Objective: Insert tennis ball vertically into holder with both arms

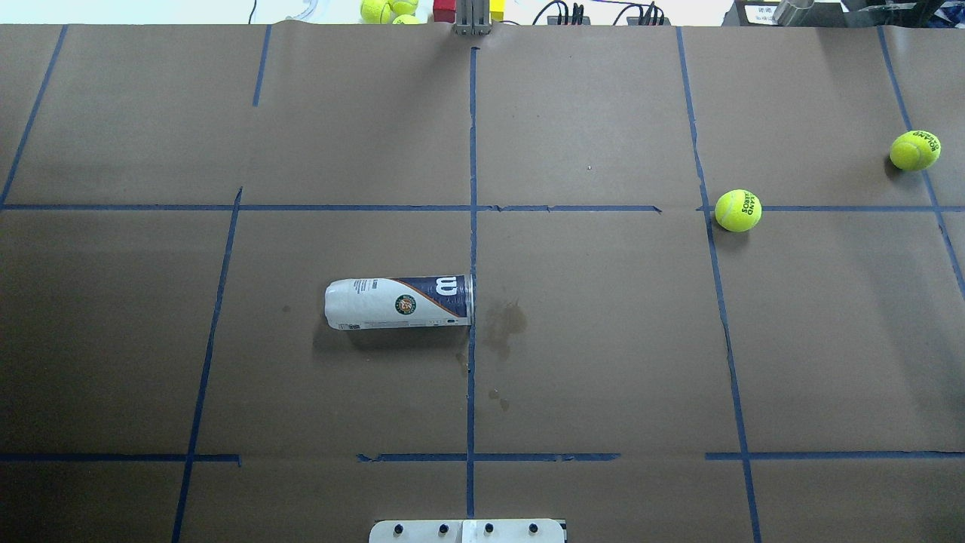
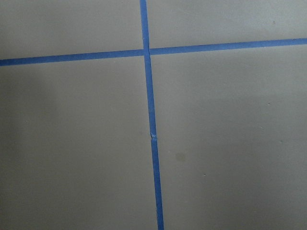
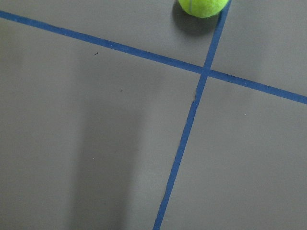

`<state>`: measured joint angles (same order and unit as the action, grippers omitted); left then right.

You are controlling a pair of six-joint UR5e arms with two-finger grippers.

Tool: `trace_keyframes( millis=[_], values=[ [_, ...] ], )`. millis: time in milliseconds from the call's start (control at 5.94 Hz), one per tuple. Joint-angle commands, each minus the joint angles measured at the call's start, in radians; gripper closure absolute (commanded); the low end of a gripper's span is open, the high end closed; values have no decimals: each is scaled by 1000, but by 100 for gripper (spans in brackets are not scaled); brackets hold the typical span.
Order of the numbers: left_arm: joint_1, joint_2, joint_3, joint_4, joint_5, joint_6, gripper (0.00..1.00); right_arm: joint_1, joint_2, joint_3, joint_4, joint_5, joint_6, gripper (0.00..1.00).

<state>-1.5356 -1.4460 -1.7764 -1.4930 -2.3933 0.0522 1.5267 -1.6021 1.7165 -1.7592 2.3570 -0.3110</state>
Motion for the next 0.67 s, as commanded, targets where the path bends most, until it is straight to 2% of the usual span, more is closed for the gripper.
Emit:
trace_keyframes(
  millis=[0, 505],
  values=[
    [5, 31, -11, -32, 9, -2, 0, 36, 13, 64, -148, -83, -146, 0],
    [5, 33, -24, -38, 13, -9, 0, 38, -19, 64, -145, -74, -146, 0]
  ],
)
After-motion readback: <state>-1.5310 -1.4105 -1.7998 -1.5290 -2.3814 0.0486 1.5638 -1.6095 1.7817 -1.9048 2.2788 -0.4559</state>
